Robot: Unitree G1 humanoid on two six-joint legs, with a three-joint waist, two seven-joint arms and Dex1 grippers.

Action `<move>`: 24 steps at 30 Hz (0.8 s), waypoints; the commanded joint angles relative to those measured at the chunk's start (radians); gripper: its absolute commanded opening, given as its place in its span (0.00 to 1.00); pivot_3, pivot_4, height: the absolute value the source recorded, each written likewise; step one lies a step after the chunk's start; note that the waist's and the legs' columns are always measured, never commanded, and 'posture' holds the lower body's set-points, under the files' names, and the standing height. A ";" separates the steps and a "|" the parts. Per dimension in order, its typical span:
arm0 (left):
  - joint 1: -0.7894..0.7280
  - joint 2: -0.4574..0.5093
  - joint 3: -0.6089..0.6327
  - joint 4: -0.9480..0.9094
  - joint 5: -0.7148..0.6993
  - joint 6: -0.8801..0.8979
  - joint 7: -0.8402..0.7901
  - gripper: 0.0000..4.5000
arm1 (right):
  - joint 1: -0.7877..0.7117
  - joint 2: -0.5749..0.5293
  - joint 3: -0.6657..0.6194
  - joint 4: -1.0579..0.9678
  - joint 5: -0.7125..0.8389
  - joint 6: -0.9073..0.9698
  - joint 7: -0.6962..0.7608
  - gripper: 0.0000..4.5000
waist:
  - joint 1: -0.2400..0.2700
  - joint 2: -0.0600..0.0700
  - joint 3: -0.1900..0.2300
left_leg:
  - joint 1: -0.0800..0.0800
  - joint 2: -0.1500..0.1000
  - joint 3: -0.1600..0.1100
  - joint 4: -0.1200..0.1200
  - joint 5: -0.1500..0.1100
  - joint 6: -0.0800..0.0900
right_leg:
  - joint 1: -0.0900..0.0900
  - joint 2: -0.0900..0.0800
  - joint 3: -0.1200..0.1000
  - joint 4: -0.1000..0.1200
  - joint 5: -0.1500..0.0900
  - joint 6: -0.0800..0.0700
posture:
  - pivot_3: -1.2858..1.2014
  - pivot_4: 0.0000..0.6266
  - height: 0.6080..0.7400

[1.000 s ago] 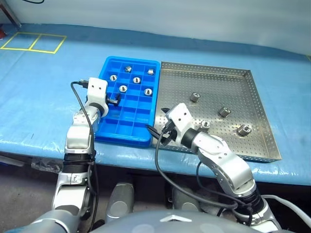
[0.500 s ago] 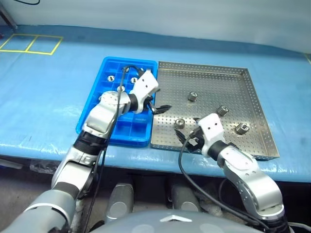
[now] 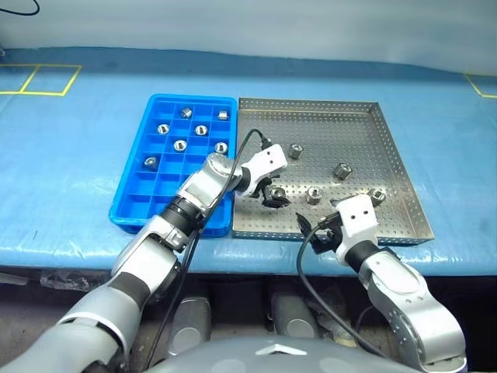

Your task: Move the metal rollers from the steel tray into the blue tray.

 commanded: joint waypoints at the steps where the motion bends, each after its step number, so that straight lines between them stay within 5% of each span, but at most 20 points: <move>1: -0.033 -0.022 -0.014 0.046 0.033 -0.008 -0.010 0.99 | 0.005 0.005 -0.022 -0.038 -0.006 -0.015 -0.009 1.00 | -0.002 0.000 0.000 | 0.000 0.000 0.000 0.000 0.000 0.000 | 0.000 0.000 0.000 0.000 0.000 0.000 | 0.45 0.24 1.00; 2: -0.034 -0.026 -0.020 0.061 0.045 -0.009 -0.009 0.99 | 0.005 0.005 -0.021 -0.038 -0.007 -0.016 -0.010 1.00 | -0.003 0.000 0.000 | 0.000 0.000 0.000 0.000 0.000 0.000 | 0.000 0.000 0.000 0.000 0.000 0.000 | 0.45 0.24 1.00; 10: -0.005 -0.029 0.024 0.020 0.060 0.006 0.009 0.42 | -0.016 0.011 -0.003 -0.030 -0.010 -0.015 -0.014 1.00 | -0.002 0.000 0.000 | 0.000 0.000 0.000 0.000 0.000 0.000 | 0.000 0.000 0.000 0.000 0.000 0.000 | 0.45 0.24 1.00; 24: 0.273 0.051 0.448 -0.581 0.014 0.243 0.453 0.41 | -0.264 0.024 0.171 0.098 0.001 -0.018 0.060 1.00 | 0.016 0.001 0.000 | 0.002 0.001 -0.001 -0.001 0.000 0.000 | 0.001 0.001 0.000 0.001 0.003 0.005 | 0.51 0.24 1.00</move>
